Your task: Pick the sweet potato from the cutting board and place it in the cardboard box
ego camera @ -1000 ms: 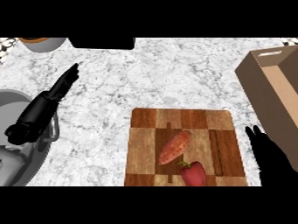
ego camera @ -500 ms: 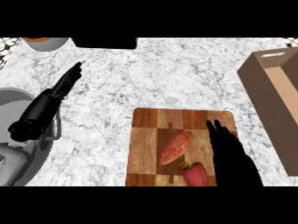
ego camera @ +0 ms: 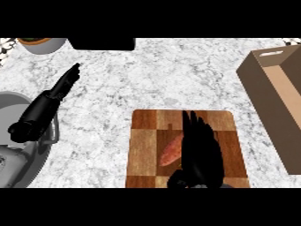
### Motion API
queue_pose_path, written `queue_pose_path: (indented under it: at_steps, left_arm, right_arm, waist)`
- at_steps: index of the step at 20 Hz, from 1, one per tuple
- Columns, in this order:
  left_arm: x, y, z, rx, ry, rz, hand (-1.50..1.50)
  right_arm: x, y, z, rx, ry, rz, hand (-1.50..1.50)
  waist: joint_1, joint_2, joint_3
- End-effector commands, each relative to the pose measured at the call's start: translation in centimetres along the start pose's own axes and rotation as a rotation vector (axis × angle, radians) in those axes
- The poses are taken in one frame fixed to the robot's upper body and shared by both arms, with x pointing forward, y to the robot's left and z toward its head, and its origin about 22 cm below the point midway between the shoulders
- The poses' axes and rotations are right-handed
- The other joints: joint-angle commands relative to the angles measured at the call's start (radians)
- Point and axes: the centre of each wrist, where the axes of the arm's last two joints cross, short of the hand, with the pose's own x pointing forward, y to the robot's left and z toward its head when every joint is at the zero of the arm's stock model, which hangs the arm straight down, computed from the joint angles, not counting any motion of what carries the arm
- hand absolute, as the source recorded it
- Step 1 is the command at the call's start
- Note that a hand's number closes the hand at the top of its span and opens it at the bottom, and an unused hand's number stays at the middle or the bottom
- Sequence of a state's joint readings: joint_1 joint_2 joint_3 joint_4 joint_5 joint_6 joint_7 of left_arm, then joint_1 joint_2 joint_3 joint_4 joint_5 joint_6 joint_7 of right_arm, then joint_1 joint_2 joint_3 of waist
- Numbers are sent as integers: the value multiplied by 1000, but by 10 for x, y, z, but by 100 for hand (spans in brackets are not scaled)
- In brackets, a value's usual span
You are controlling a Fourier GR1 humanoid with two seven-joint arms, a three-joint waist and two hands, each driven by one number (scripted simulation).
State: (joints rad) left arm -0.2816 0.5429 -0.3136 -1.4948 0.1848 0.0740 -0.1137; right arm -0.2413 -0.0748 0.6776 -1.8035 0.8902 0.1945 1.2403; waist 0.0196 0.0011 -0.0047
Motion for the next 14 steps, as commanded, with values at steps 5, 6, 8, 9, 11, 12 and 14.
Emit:
queue_pose_path:
  at_steps: [5, 6, 8, 9, 11, 12, 14]
  left_arm:
    - [-9, 4, 3, 20, 11, -10, 0]
    - [-1, 1, 3, -13, -4, -14, 0]
    - [-16, 2, 8, 16, 12, 13, 0]
    - [-5, 8, -8, 8, 5, 15, 0]
    - [1, -4, 1, 12, -6, 4, 0]
    - [2, -1, -6, 13, 7, 14, 0]
    - [-8, -1, -4, 28, 17, -11, 0]
  right_arm:
    - [29, 2, -12, -14, 236, 124, -150]
    - [33, 1, -21, 4, 245, 125, -150]
    - [32, 7, -20, 20, 247, 157, -150]
    - [30, 16, -22, 22, 264, 170, -150]
    - [29, 15, -34, 35, 300, 162, -150]
    - [29, 16, -29, 27, 286, 164, -150]
    - [21, 18, -31, 35, 300, 182, -150]
  waist:
    - [-13, -2, 2]
    - [-1, -2, 2]
    - [-7, -2, 2]
    - [-17, 0, 2]
    - [0, -3, 4]
    - [-13, -2, 4]
    - [-26, -3, 3]
